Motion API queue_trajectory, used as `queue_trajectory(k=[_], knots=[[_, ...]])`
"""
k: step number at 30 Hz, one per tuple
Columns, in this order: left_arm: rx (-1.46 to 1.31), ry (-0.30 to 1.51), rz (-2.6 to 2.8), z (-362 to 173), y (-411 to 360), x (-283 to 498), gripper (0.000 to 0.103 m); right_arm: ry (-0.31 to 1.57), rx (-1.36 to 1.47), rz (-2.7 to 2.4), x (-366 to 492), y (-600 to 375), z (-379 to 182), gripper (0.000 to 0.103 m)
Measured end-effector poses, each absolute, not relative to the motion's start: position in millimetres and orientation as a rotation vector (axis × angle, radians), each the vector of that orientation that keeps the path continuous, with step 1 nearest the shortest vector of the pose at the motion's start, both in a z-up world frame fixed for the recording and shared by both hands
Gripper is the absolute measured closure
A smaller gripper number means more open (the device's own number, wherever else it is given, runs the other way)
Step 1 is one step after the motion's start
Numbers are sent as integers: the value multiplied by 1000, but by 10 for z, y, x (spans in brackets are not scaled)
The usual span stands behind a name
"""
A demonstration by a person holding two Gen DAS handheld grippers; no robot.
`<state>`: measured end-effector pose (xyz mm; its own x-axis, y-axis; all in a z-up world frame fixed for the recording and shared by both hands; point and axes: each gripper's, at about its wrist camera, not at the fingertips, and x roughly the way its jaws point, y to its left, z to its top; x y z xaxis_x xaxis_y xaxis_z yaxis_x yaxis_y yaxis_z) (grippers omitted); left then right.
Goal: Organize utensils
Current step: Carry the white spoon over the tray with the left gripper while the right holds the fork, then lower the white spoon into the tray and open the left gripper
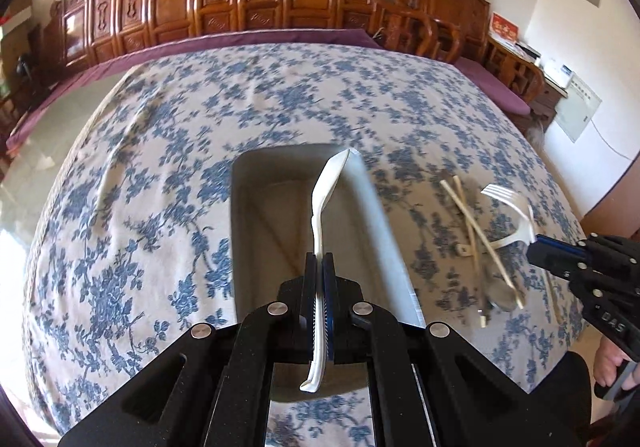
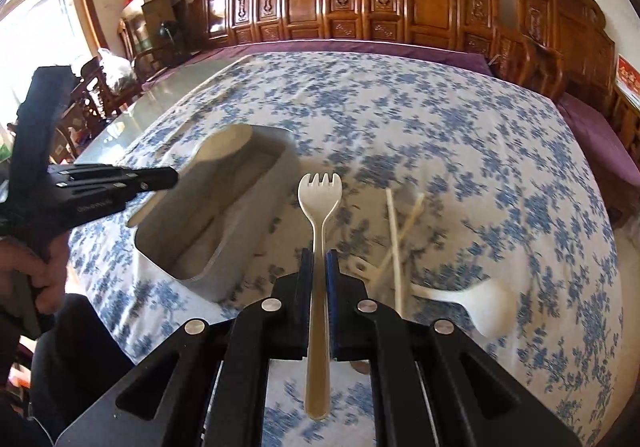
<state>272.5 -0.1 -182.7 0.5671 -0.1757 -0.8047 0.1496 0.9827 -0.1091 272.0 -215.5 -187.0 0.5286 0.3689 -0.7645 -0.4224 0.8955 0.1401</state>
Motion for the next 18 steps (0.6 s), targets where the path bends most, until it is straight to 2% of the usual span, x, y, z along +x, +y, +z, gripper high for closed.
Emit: queue_trajectory(k=[18], knots=[[-26,1040,-162,-2237,17,3017,101,924,-49,513,2844,-1816,-1906,95]])
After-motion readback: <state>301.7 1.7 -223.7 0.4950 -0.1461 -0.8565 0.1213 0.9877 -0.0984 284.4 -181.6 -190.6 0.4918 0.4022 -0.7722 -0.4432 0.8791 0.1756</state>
